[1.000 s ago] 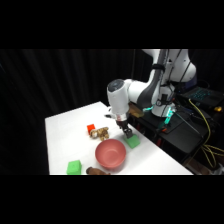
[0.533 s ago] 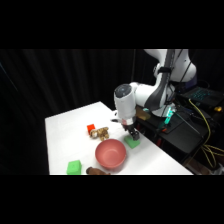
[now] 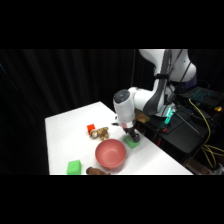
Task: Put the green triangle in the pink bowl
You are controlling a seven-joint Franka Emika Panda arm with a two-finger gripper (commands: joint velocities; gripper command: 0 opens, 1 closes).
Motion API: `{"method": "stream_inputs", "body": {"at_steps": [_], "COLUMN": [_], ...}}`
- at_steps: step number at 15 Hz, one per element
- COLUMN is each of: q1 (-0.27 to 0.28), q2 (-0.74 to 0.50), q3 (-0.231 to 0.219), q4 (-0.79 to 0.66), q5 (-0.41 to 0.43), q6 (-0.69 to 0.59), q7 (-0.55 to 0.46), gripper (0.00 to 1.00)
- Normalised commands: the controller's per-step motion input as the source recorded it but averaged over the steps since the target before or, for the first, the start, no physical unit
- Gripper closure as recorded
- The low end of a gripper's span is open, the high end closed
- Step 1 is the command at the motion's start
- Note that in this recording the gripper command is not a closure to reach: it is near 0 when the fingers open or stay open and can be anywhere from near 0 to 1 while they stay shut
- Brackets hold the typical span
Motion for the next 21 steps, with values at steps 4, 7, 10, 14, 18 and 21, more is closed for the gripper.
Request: {"method": "stream_inputs", "body": {"at_steps": [4,7,10,14,18,21], "q1": [-0.113,-0.104,-0.089,-0.080,-0.047,-0.011], "q2": [0.09,0.05,0.05,-0.01,-0.24,-0.41], "q3": [0.068,0.083,0.065,0.013,-0.100,-0.123], "q4": [0.05,0.08,0.11,0.10,0.02,-0.05], "q5": [0.227,0.200,0.152,0.087,-0.057,-0.170], "q6": [0.14,0.09,0.09,0.05,-0.06,-0.18], "q7": [-0.28,-0.25,-0.21,-0.17,-0.04,0.08], "gripper": [0.11,1.00,1.00,1.00,1.00,1.00]}}
